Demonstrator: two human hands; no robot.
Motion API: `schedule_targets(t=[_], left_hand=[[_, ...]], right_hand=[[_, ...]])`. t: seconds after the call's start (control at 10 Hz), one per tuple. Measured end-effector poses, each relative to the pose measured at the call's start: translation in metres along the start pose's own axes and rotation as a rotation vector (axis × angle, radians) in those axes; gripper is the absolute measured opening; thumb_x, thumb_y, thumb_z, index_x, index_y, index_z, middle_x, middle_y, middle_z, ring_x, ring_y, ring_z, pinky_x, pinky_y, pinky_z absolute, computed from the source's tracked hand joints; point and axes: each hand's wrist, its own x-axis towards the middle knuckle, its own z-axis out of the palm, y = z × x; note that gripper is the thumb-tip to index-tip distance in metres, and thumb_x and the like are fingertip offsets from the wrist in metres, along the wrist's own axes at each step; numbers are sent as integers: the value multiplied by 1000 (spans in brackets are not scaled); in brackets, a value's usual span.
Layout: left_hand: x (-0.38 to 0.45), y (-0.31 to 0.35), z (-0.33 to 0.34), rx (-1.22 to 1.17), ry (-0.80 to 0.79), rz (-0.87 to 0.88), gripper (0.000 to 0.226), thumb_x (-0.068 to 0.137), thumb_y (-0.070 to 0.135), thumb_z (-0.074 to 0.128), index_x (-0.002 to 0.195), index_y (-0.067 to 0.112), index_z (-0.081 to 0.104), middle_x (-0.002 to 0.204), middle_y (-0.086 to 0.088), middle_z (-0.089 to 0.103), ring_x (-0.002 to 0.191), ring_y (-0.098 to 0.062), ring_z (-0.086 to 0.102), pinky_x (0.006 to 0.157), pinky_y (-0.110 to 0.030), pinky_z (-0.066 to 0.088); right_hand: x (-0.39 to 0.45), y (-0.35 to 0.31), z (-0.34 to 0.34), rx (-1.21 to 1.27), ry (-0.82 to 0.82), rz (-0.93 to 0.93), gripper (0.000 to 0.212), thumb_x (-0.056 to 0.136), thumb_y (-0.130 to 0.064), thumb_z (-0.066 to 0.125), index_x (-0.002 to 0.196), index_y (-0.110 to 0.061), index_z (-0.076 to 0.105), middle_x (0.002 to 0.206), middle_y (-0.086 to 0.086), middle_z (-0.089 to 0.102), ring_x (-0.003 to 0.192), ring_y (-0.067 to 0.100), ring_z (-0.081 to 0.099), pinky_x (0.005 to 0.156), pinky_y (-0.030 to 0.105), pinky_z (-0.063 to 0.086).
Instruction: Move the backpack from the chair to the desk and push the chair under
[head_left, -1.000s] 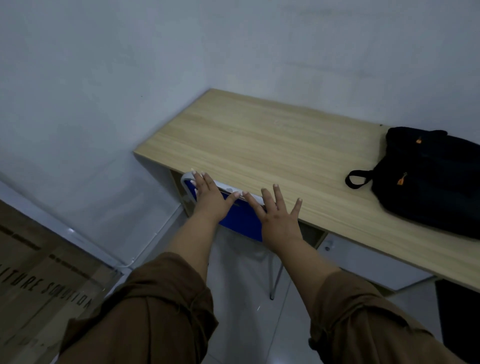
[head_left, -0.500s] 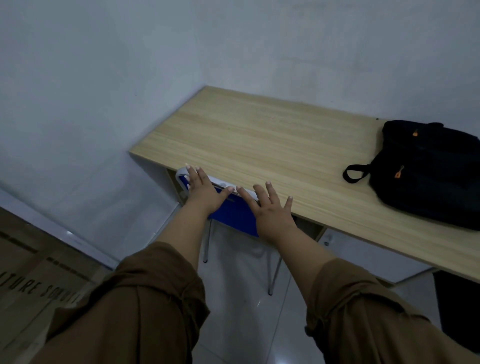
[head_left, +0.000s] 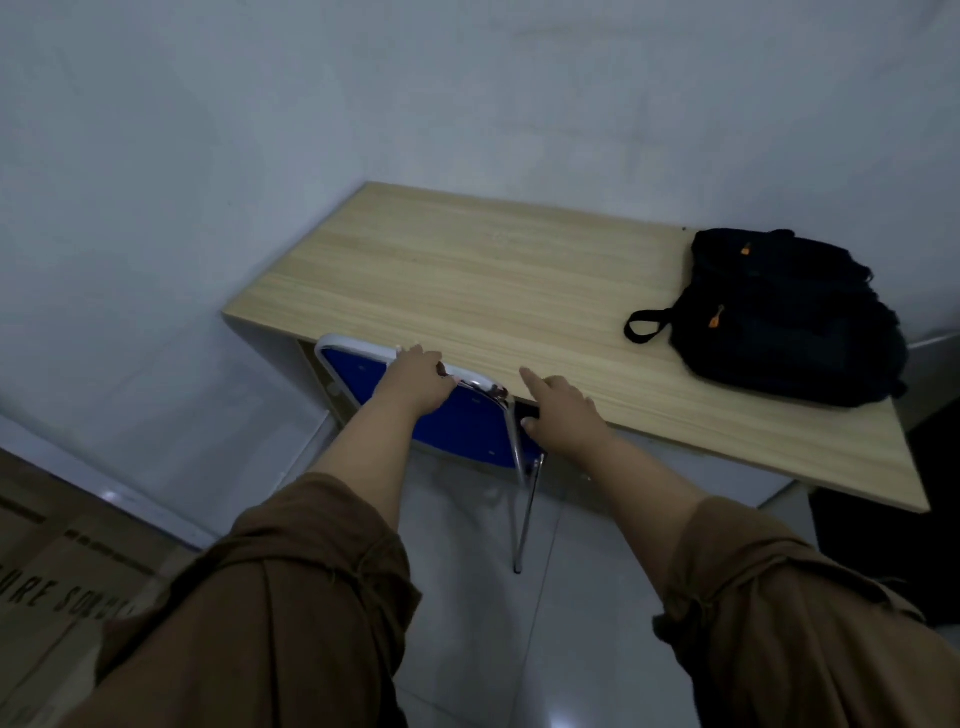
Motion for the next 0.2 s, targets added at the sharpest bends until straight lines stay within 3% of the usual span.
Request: schedule_targets(t=[0.1,0.2], left_hand=[[-17,18,9,-109,62,44,43,98,28,48,132,2,55,143,-16,50,128,-33,48,97,-36,40],[-32,42,21,-162,97,70,45,97,29,51,137,9,52,148,-12,46,133,-30,46,106,-38,38]], right_hand=[[-24,28,-14,33,92,61,67,94,-26,51,153,-26,19,147,16,39,132,35,40,113,54,29],[-43,58,-31,41,209,117,61,94,-22,49,151,-26,27,141,15,43,130,34,42,114,53,27]])
